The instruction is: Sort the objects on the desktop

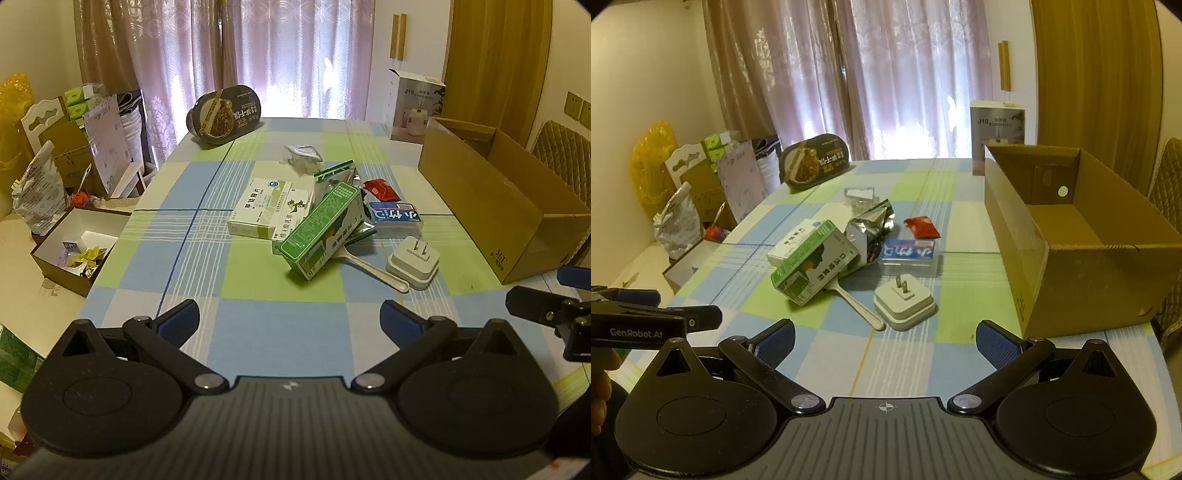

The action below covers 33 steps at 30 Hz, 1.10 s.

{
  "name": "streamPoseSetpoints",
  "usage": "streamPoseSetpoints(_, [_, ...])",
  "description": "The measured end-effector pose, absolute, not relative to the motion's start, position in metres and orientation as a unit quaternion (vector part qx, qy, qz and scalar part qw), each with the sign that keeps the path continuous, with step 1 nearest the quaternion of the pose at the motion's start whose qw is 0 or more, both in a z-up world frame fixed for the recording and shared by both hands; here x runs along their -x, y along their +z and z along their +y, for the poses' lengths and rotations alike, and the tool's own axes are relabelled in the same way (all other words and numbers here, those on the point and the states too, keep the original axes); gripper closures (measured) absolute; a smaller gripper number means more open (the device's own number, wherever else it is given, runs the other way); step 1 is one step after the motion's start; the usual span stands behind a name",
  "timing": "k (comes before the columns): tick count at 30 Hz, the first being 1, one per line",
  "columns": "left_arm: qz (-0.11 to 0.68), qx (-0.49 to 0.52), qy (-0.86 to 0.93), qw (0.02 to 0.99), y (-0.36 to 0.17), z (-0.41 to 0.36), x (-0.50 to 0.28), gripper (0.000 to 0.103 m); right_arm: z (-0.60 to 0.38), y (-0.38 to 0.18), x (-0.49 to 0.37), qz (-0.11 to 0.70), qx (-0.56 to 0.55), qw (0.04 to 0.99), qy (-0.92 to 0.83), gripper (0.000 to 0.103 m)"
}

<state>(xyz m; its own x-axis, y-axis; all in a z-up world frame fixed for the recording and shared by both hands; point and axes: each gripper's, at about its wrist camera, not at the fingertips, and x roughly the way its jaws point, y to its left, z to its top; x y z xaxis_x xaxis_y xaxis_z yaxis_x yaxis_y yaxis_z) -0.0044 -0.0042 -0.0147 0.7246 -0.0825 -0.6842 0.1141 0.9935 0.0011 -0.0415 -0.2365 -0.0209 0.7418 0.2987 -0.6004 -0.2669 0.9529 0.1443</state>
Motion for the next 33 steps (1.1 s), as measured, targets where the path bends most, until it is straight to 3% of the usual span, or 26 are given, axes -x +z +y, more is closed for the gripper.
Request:
streamPoseSetpoints(14, [0.372, -0.029, -0.064, 0.926, -0.021, -0.007, -0.002, 0.001, -0.243, -0.03, 0.032, 0.337, -0.015, 0.928, 0.159, 0.002])
streamPoseSetpoints(33, [0.39, -0.125, -0.166, 0.897, -0.04, -0.017, -0.067, 0.001, -0.239, -0.057, -0.032, 0.353, 0.098, 0.905, 0.215, 0.002])
